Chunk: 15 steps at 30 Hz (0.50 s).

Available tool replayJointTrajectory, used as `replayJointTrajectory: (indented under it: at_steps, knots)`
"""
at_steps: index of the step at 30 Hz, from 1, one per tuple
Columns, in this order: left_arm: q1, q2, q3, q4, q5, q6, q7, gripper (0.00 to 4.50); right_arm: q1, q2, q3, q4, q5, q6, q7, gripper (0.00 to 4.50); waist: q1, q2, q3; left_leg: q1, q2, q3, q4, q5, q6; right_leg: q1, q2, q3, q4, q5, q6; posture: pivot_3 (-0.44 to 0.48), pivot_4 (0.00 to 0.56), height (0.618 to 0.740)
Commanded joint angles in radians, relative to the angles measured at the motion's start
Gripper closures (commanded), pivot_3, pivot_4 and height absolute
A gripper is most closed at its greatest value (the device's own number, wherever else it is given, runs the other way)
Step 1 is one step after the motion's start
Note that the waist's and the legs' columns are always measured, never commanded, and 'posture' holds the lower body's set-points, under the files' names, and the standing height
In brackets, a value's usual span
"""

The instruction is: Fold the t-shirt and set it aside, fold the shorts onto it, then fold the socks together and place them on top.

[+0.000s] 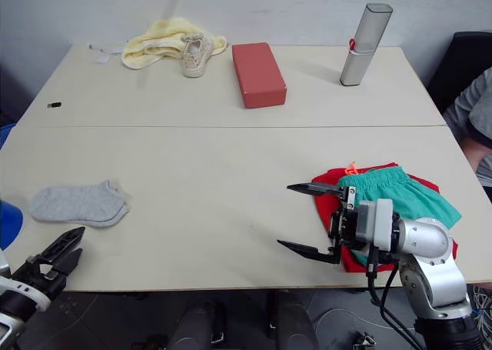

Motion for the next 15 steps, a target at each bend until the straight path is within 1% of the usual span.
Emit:
replayJointTrajectory:
  at_steps: [1,3,5,8,12,15]
  knots:
    - [-0.012,0.026,-0.043,0.028,-0.064,-0.041,0.085,0.01,-0.012,0.004,-0.011,-0.021,0.018,0.003,-0.006,0.0,-0.001,0.0,0.0,0.0,0.0,0.0,0.0,0.0,0.0,0.0,0.0,0.0,0.0,0.0,0.0,0.0,0.15,0.74]
    - [-0.031,0.042,-0.08,0.049,-0.102,-0.058,0.148,0.01,-0.013,0.004,-0.011,-0.024,0.018,0.007,-0.011,0.0,-0.001,0.002,0.0,0.0,0.0,0.0,-0.001,0.0,0.0,0.0,0.0,0.0,0.0,0.001,0.001,0.0,0.15,0.74]
    - [-0.058,0.07,-0.125,0.083,-0.115,-0.059,0.204,0.01,-0.012,0.003,-0.012,-0.029,0.018,0.009,-0.013,0.0,0.003,0.004,0.0,0.0,0.0,0.0,-0.001,0.0,0.0,0.001,0.0,0.0,0.0,0.002,0.004,0.0,0.15,0.74]
    - [-0.143,0.089,-0.177,0.138,-0.09,-0.088,0.248,0.01,-0.01,0.002,-0.015,-0.031,0.018,0.011,-0.016,0.0,0.017,0.013,-0.001,0.002,-0.001,-0.001,-0.001,0.0,0.0,0.003,0.0,0.0,0.0,0.003,0.005,0.0,0.15,0.74]
    - [-0.234,0.1,-0.223,0.201,-0.107,-0.098,0.293,0.01,-0.01,0.004,-0.016,-0.032,0.015,0.012,-0.021,0.0,0.026,0.015,-0.002,0.005,-0.004,-0.007,0.0,0.0,0.001,0.007,0.0,-0.001,-0.002,0.003,0.005,0.0,0.15,0.74]
    - [-0.309,0.111,-0.271,0.249,-0.088,-0.087,0.32,0.67,-0.006,0.006,-0.016,-0.036,0.013,0.012,-0.028,0.0,0.034,0.019,-0.005,0.005,-0.005,-0.01,-0.001,0.0,0.001,0.01,0.0,-0.003,-0.006,0.003,0.005,0.0,0.15,0.74]
